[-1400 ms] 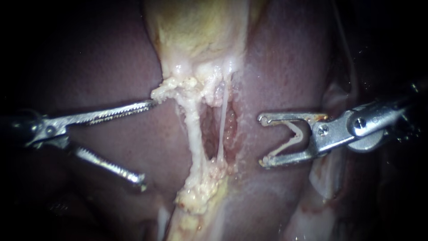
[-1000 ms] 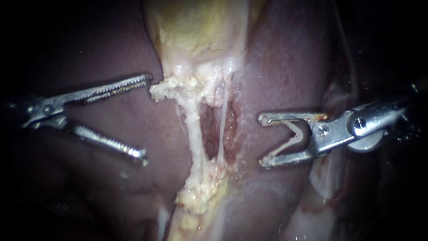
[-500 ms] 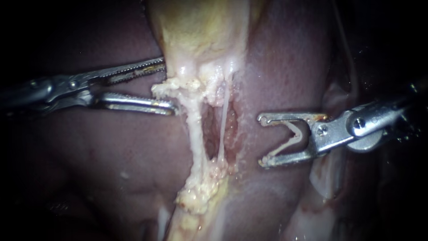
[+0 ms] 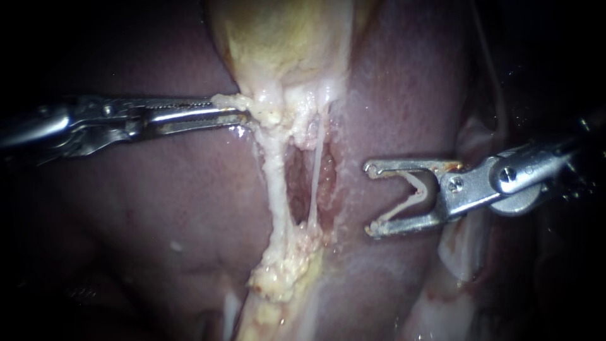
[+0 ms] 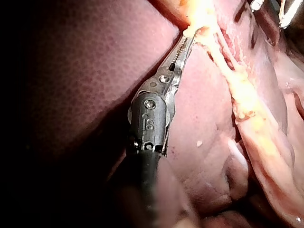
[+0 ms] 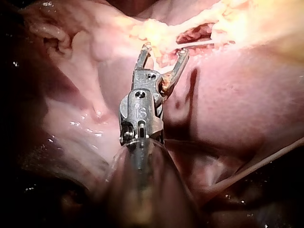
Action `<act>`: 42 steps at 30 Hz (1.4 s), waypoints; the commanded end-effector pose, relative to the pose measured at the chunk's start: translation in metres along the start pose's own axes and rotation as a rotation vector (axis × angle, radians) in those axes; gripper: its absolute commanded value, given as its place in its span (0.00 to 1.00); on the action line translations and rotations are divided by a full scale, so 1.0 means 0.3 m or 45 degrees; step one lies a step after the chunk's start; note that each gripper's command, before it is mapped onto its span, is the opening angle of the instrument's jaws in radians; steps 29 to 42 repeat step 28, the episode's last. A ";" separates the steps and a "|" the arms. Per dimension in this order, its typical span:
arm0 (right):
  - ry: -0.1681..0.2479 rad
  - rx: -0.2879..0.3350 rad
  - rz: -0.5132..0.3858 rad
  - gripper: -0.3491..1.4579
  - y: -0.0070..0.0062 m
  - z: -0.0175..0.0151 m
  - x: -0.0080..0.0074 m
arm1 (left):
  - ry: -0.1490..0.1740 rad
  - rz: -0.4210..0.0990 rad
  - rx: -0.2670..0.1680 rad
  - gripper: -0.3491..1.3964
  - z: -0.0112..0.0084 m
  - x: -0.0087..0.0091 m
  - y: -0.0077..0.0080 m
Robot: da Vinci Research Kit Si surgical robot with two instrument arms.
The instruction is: Grabbing gallbladder
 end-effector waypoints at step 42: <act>0.000 0.000 0.000 0.47 0.0001 0.000 0.0001 | 0.049 -0.052 0.035 0.00 -0.0251 0.0264 -0.0043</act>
